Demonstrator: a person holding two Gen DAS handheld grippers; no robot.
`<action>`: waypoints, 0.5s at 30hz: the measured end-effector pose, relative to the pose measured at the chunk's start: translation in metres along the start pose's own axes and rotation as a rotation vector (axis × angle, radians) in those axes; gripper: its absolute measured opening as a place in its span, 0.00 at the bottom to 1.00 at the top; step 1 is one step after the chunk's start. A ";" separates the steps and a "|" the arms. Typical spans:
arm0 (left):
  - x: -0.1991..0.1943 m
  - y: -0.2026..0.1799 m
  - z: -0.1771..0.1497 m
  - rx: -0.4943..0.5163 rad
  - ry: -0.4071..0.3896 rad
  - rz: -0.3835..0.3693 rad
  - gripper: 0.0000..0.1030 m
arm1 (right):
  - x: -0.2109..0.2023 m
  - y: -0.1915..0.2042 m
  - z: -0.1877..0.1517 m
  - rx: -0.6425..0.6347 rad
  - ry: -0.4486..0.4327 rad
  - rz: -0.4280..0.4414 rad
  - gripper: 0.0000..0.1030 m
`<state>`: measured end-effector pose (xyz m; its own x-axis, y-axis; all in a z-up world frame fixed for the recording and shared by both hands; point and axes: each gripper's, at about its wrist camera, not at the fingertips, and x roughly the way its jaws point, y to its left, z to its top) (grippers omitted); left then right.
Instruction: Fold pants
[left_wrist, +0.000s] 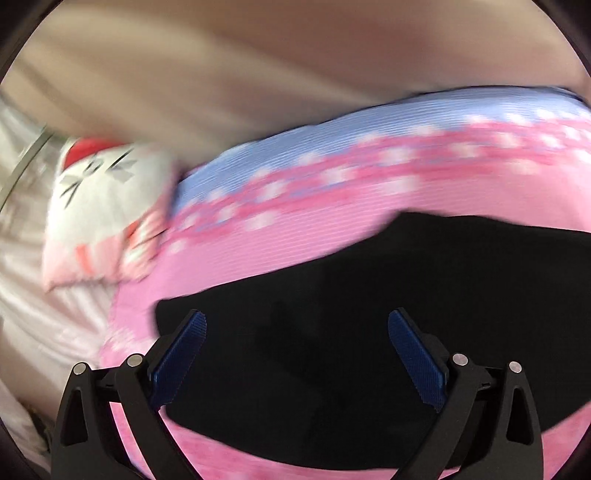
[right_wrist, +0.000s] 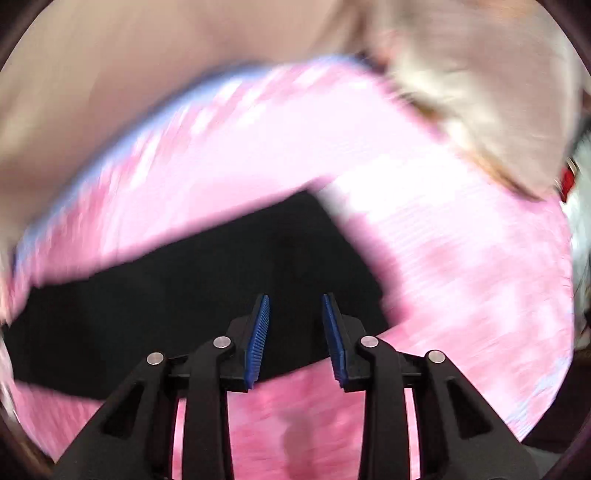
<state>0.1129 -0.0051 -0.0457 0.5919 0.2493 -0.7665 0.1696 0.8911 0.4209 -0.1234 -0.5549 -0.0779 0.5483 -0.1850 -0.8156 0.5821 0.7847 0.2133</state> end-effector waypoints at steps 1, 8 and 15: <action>-0.014 -0.031 0.003 0.030 -0.016 -0.041 0.95 | 0.000 -0.009 0.010 0.005 -0.010 0.028 0.30; -0.079 -0.189 -0.001 0.270 -0.057 -0.175 0.95 | 0.072 0.025 0.037 -0.276 0.133 0.085 0.17; -0.084 -0.233 -0.020 0.356 -0.047 -0.127 0.95 | 0.081 0.004 0.050 -0.267 0.063 0.090 0.29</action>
<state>0.0082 -0.2259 -0.0890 0.5826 0.1203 -0.8038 0.5021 0.7245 0.4723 -0.0466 -0.5962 -0.1163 0.5469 -0.0772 -0.8336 0.3497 0.9258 0.1437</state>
